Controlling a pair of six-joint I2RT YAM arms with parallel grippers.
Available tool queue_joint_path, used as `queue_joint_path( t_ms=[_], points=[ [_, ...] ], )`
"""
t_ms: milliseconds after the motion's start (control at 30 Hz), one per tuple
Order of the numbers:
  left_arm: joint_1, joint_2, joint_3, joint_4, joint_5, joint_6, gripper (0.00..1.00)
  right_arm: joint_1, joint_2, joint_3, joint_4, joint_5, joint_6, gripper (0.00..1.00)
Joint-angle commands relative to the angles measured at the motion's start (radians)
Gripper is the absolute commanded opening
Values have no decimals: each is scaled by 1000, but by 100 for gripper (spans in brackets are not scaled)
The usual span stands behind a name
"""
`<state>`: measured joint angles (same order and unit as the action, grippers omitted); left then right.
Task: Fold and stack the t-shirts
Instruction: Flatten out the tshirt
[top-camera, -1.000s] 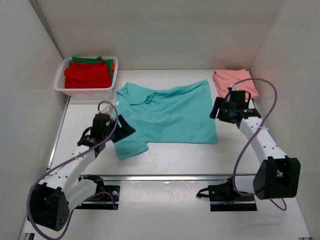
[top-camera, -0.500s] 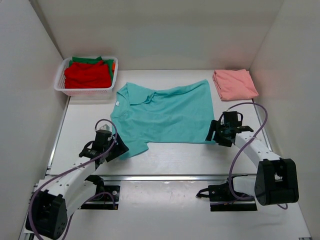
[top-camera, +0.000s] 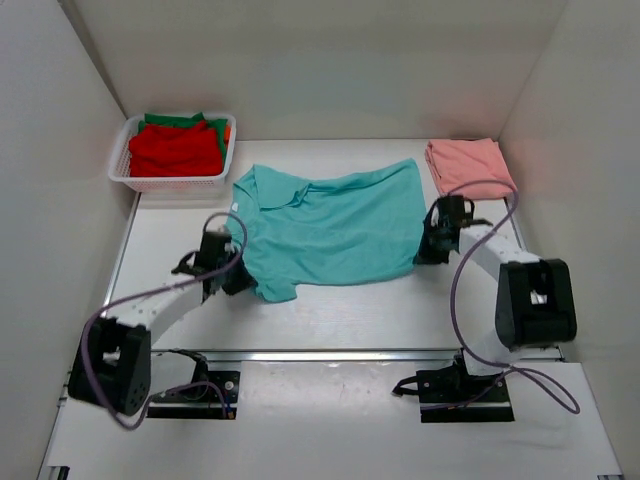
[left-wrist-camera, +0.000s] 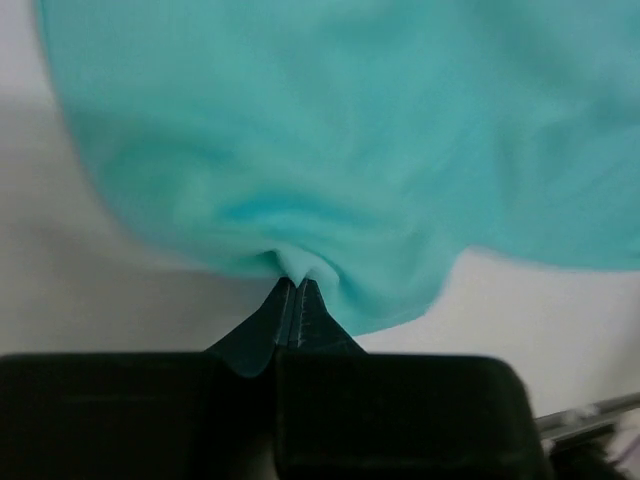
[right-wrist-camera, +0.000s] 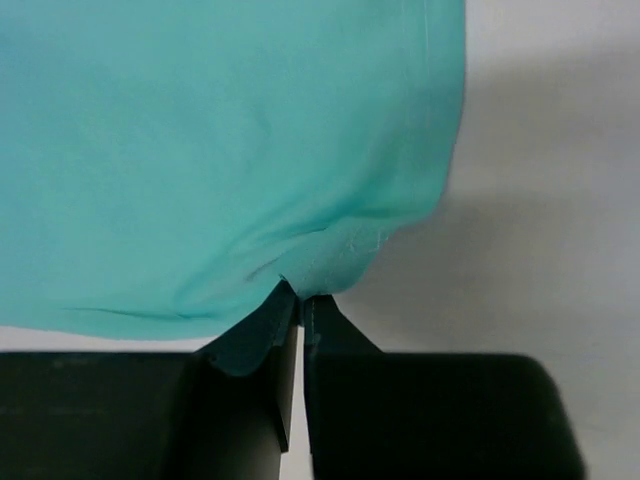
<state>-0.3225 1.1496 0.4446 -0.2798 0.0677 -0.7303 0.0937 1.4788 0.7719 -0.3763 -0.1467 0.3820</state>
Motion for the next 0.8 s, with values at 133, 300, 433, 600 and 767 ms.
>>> queue_joint_path(
  t_ms=[133,300,433,600,767],
  points=[
    [195,513,1161,-28,282,60,0,-84,433,1207,-272,-30,-179,0],
    [154,622,1747,-163,193,86,0,-155,484,1648,-396,-171,-69,0],
    [181,350,1312,47,214,30,0,-184,142,1003,37,-195,-2,0],
    [200,135,844,186,234,-12,0,-181,57,755,45,-231,-32,0],
    [158,-91,411,231,230,-23,0,-138,-104,380,77,-186,-77,0]
  ],
)
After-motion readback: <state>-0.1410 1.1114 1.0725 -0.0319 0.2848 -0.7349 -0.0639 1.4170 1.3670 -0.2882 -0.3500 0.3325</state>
